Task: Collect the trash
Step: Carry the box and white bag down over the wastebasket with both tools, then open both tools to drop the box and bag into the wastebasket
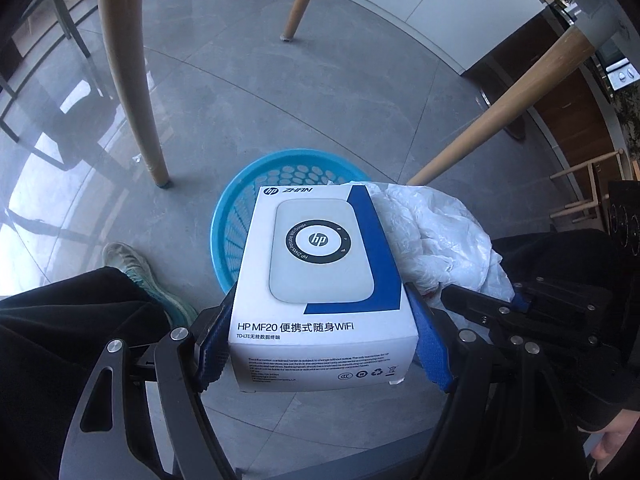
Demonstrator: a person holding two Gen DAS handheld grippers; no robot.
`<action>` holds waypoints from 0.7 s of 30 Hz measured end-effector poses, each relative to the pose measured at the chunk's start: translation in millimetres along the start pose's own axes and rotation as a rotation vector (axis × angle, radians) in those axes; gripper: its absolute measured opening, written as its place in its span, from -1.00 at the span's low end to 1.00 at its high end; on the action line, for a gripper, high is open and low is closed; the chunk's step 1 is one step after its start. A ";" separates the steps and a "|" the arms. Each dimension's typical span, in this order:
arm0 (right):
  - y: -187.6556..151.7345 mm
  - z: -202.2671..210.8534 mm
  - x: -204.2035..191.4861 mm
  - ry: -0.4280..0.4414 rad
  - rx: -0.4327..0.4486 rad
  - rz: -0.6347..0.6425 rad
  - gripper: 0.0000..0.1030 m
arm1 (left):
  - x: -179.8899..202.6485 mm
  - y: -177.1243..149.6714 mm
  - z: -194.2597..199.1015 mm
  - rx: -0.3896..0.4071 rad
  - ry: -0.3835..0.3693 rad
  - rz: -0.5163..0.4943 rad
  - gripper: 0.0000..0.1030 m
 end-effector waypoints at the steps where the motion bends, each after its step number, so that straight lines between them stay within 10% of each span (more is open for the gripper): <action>1: 1.2 -5.1 1.5 0.008 -0.012 -0.013 -0.73 | -1.3 1.4 -4.7 -0.011 0.008 0.005 0.47; 21: 24.6 -75.3 35.9 0.084 -0.129 -0.188 -0.73 | -34.1 28.3 -63.7 -0.120 0.048 0.091 0.47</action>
Point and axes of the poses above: each gripper's, at about its wrist camera, not at the fingertips, and z roughly against the way its jaws point, x to its right, y to its top, the point moved 1 cm from there along -z, roughly the way its jaws point, and after that the axes turned 1 degree about -y, right-handed, at the moved point
